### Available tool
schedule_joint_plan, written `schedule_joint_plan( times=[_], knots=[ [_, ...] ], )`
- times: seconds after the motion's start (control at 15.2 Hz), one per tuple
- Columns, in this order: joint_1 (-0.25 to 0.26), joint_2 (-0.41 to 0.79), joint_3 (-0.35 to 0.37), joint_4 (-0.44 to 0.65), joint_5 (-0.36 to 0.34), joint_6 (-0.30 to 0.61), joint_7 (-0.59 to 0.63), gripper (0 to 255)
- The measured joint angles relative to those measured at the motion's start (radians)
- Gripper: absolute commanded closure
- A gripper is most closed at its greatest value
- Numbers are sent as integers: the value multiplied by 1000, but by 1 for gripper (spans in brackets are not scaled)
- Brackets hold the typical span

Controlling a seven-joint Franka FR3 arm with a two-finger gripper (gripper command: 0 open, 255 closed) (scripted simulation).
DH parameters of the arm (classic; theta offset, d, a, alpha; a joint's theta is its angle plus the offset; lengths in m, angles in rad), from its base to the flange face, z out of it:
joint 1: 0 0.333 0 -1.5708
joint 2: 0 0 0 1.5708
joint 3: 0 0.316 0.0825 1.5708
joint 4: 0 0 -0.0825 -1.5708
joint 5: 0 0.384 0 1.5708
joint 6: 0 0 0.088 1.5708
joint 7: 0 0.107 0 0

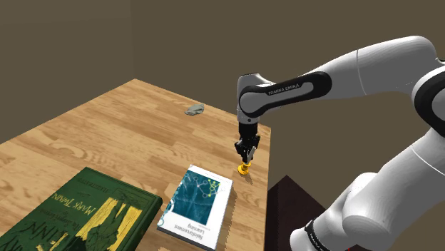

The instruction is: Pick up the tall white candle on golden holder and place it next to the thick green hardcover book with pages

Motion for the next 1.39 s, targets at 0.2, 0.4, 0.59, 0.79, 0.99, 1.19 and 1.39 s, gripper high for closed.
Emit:
schedule_joint_plan(
  times=[0.2, 0.4, 0.59, 0.79, 0.99, 1.19, 1.39],
  knots=[
    [0, 0, 0, 0, 0, 0, 0, 255],
    [0, 0, 0, 0, 0, 0, 0, 255],
    [0, -6, 0, 2, 0, -7, 0, 255],
    [-1, -25, 0, 17, -1, -41, 2, 255],
    [0, -49, 1, 33, -1, -81, 5, 255],
    [-1, -70, 0, 52, -3, -121, 6, 255],
    [-1, -92, -1, 71, -4, -162, 7, 255]
  ],
)
